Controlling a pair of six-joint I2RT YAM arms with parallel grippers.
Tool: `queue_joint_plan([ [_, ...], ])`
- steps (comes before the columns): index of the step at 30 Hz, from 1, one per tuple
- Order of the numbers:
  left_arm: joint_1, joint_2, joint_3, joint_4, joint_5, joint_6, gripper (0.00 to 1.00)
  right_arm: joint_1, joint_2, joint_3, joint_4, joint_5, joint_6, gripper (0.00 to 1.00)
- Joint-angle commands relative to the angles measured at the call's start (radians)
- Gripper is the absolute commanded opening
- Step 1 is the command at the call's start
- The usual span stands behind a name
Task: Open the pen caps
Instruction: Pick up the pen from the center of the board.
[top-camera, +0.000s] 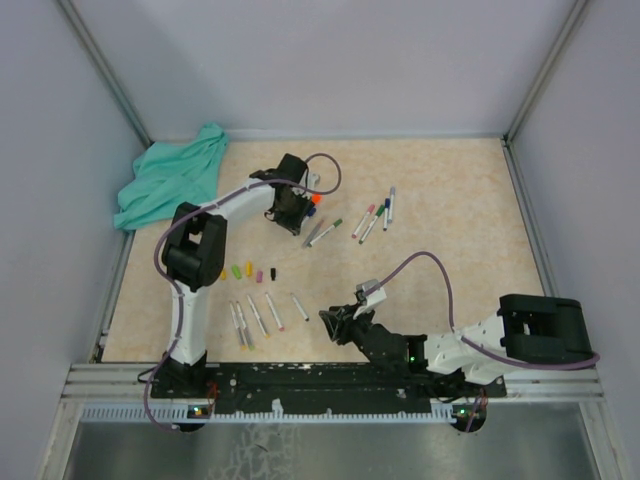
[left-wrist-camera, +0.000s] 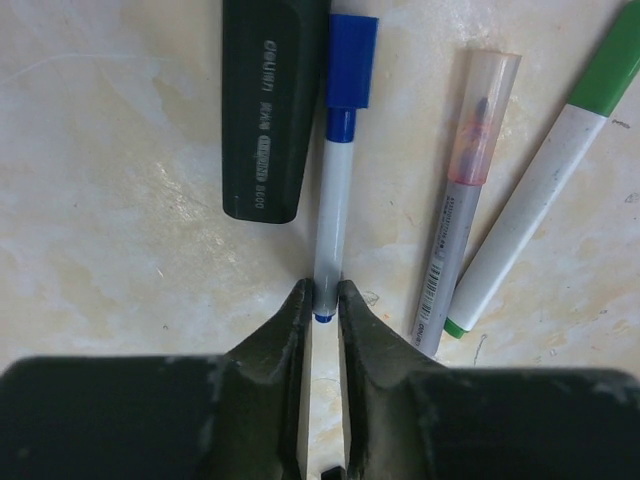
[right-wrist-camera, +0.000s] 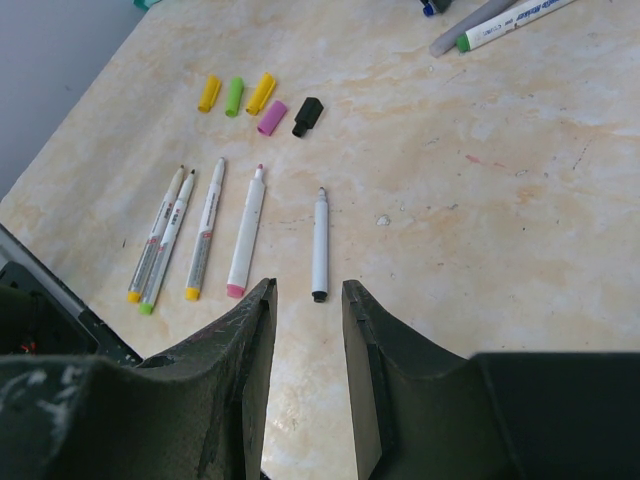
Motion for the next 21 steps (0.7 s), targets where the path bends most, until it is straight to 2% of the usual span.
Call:
queue_joint_plan([
  [1,-0.010,0.023,0.026,-0.035,-0.008,0.009,0.16,0.013,-0.002,0.021,0.061,0.043,-0.009,0.33],
  [7,-0.010,-0.034,0.023,-0.035,0.000,0.004,0.00,0.013,-0.005,0.018,0.062,0.044,-0.008,0.33],
  [16,-0.010,-0.192,-0.019,-0.005,0.072,-0.012,0.00,0.013,-0.007,0.014,0.083,0.035,-0.018,0.33],
  [21,-0.006,-0.381,-0.123,0.102,0.174,-0.005,0.00,0.036,-0.016,-0.016,0.295,0.023,-0.150,0.33],
])
